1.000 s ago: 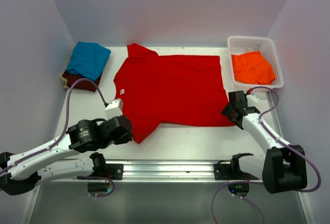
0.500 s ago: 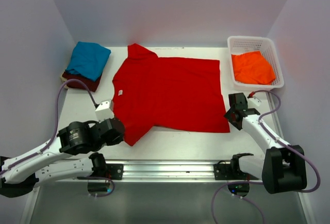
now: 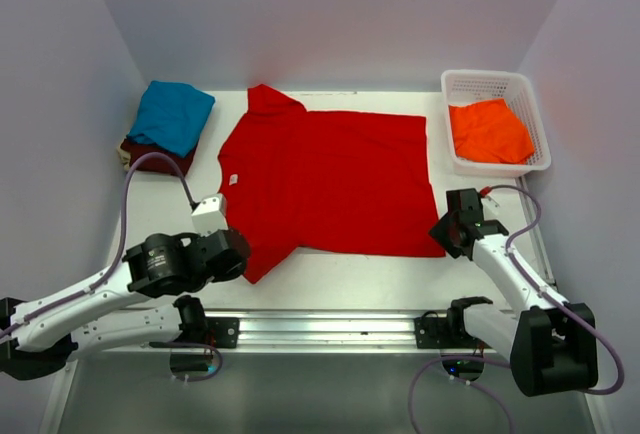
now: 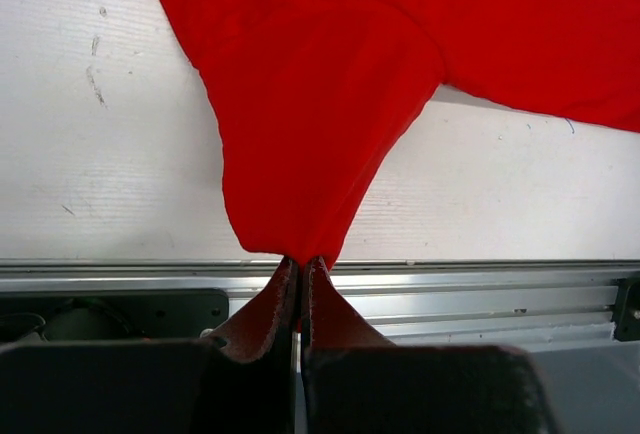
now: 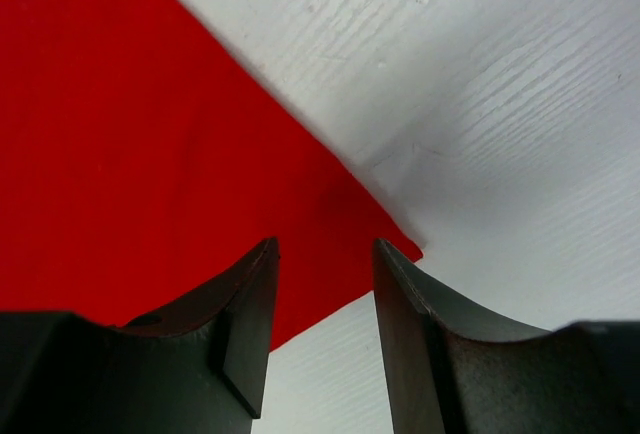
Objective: Fold and stack the t-shirts
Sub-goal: Grap the side of the flattened tshirt closest away from the robot with both arms
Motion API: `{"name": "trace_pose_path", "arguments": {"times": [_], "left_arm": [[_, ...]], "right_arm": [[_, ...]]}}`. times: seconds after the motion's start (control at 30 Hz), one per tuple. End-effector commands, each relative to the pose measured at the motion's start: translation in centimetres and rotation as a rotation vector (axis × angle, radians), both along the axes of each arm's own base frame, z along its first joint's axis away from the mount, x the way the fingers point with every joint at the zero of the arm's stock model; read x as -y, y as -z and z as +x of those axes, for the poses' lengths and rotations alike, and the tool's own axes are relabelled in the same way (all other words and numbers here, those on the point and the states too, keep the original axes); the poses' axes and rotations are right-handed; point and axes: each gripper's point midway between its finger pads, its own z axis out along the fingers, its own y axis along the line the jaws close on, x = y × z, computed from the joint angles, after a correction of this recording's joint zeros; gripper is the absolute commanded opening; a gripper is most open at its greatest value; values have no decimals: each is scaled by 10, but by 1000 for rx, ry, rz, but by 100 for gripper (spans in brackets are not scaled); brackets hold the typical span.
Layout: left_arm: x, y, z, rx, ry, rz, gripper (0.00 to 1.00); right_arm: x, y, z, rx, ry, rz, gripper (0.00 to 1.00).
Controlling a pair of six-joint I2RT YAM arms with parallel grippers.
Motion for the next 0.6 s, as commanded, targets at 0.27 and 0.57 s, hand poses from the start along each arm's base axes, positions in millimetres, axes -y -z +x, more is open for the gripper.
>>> {"name": "trace_pose_path", "arguments": {"times": [0.27, 0.57], "left_arm": [[9, -3, 7, 29, -1, -24, 0], [10, -4, 9, 39, 3, -15, 0]], "right_arm": [[-4, -4, -19, -65, -15, 27, 61], [12, -11, -18, -31, 50, -42, 60]]}}
